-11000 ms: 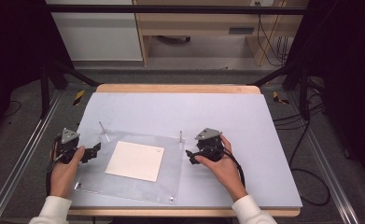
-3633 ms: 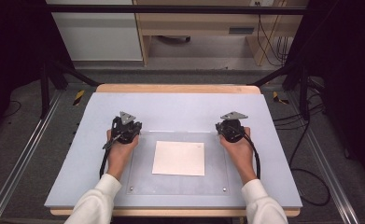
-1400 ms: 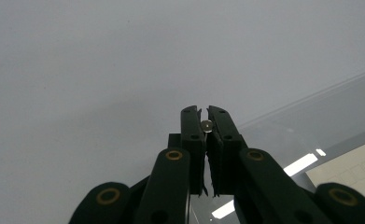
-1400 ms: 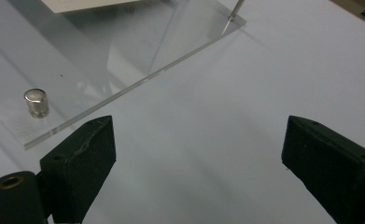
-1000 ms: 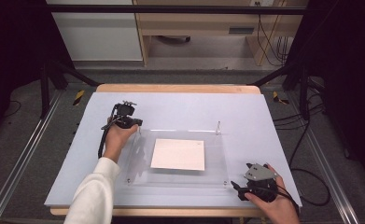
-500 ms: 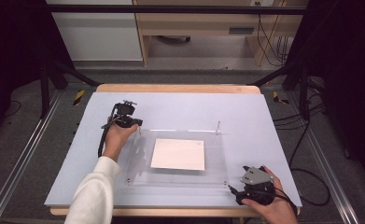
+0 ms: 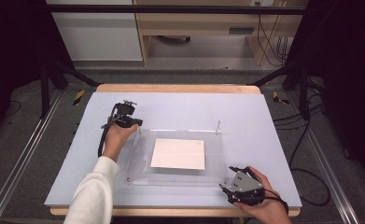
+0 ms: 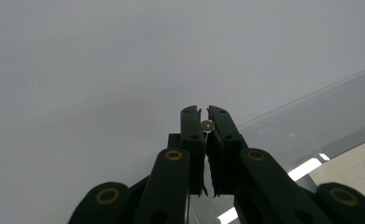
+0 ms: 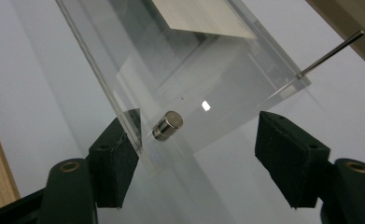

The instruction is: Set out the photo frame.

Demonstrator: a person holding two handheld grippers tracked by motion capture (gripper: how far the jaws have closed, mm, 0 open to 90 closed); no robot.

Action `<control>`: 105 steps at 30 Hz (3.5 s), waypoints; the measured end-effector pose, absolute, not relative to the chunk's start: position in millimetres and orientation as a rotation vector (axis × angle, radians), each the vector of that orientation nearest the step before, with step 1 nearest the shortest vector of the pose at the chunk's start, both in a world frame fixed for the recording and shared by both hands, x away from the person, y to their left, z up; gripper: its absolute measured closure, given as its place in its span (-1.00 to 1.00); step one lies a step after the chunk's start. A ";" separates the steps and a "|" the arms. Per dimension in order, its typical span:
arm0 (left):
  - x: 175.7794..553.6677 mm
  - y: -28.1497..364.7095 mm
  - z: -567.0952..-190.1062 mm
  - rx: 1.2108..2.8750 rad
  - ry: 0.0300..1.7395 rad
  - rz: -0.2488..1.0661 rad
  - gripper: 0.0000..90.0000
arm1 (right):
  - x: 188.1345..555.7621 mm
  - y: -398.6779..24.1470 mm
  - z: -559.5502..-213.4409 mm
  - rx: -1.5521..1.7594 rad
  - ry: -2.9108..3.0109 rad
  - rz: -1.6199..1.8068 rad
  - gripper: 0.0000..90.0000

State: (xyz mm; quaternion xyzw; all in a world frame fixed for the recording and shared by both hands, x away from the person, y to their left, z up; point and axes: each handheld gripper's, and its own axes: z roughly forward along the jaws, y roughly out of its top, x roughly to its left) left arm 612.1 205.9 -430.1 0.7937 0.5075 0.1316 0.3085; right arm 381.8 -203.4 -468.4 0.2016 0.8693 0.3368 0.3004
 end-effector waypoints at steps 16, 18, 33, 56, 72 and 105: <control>609.0 205.8 -431.1 2.099 1.319 0.370 0.88 | 379.3 -197.3 -468.2 0.471 2.317 0.892 -0.11; 608.8 205.6 -431.1 2.101 1.317 0.377 0.88 | 379.0 -197.3 -467.5 0.466 2.313 0.895 -0.10; 566.9 218.4 -421.2 2.015 1.166 0.594 -0.01 | 378.7 -197.6 -465.5 0.478 2.303 0.896 -0.07; 461.9 210.4 -391.1 2.029 0.888 0.628 -0.65 | 377.9 -199.4 -458.7 0.520 2.258 0.937 -0.01; 424.8 207.6 -381.0 2.052 0.763 0.636 -0.79 | 379.1 -201.3 -447.6 0.576 2.222 0.989 0.04; 386.2 192.2 -388.1 2.208 0.486 0.734 -0.64 | 383.6 -202.3 -434.5 0.633 2.226 1.017 0.06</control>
